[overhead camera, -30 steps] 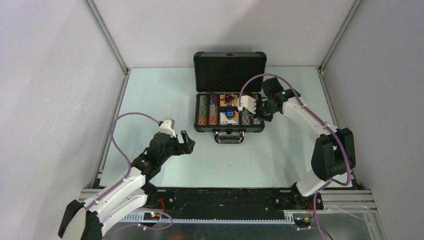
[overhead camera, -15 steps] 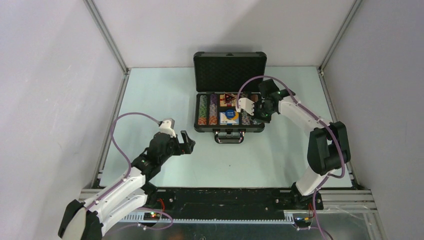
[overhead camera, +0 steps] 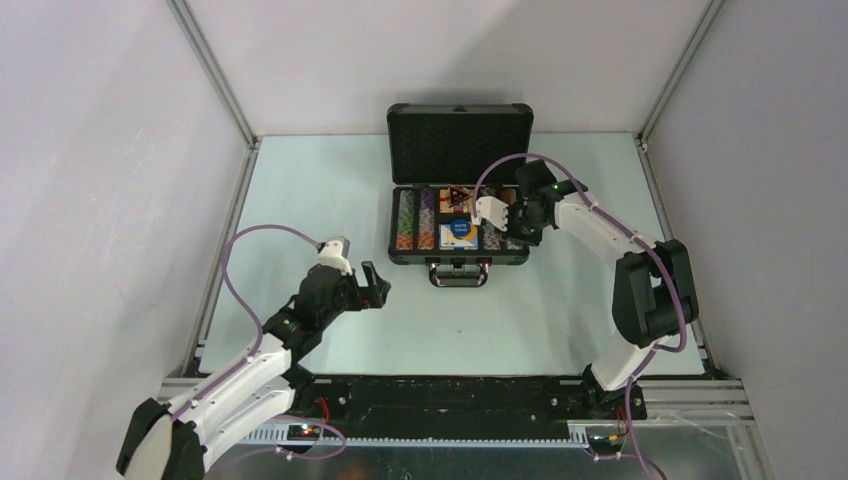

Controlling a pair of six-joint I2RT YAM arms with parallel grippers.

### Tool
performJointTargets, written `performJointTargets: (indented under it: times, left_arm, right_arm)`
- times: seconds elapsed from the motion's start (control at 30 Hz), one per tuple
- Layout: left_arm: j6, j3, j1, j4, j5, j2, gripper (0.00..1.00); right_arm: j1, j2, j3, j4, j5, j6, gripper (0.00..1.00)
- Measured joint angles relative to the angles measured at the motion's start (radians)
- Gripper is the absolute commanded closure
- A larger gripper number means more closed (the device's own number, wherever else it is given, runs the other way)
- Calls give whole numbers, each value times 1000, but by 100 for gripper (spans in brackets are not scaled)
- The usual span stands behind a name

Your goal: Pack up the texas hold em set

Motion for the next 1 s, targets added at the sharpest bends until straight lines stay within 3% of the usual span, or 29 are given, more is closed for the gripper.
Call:
performJointTargets:
  times: [0.37,0.5,0.57,0.67,0.83,1.0]
  left_arm:
    - [0,0,0,0,0,0,2]
    - [0,0,0,0,0,0,2]
    - [0,0,0,0,0,0,2]
    - [0,0,0,0,0,0,2]
    - [0,0,0,0,0,0,2]
    - [0,0,0,0,0,1,2]
  right_arm:
    - [0,0,0,2,3,0,80]
    - [-2,-8,-1,10,-6,6,75]
    - [-4,-30,-6,21,-20,17,67]
    - [-13,-98,-15,58,-66,59,39]
    - [-26,-232,-21,267,-142,237,27]
    - [-4,-257,-23,594,-85,533,31]
